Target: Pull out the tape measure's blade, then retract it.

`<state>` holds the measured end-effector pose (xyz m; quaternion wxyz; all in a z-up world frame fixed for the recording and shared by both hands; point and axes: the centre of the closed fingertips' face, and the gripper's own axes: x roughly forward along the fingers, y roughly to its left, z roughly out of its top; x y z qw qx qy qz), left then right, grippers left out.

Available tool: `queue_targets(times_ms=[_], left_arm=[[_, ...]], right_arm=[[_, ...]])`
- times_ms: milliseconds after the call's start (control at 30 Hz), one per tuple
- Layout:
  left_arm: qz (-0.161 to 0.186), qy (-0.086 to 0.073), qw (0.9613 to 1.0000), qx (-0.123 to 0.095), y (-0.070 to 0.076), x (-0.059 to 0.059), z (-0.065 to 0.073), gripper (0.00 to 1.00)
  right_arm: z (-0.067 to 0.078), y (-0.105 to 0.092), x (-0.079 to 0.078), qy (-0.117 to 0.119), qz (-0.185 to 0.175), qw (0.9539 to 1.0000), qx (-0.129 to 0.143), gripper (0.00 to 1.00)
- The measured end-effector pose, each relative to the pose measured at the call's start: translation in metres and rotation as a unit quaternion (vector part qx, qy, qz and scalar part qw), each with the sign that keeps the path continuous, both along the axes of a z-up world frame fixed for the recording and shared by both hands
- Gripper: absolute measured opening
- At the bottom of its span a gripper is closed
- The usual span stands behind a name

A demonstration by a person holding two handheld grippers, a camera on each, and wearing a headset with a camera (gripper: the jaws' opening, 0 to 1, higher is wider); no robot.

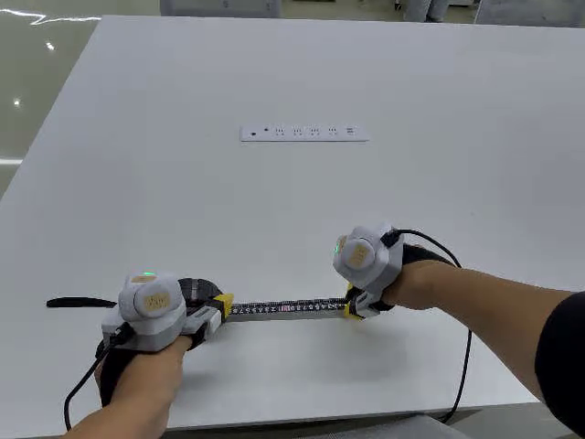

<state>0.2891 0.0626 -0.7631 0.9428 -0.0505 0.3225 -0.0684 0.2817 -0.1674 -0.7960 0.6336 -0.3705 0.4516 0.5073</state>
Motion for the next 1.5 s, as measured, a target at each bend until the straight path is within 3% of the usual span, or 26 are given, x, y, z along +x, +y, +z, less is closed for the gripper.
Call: queue_targets(times_ms=[1500], left_arm=[[-0.001, 0.000, 1.0000, -0.004, 0.001, 0.000, 0.000, 0.62]], right_arm=[[-0.001, 0.013, -0.001, 0.004, -0.005, 1.0000, 0.001, 0.11]])
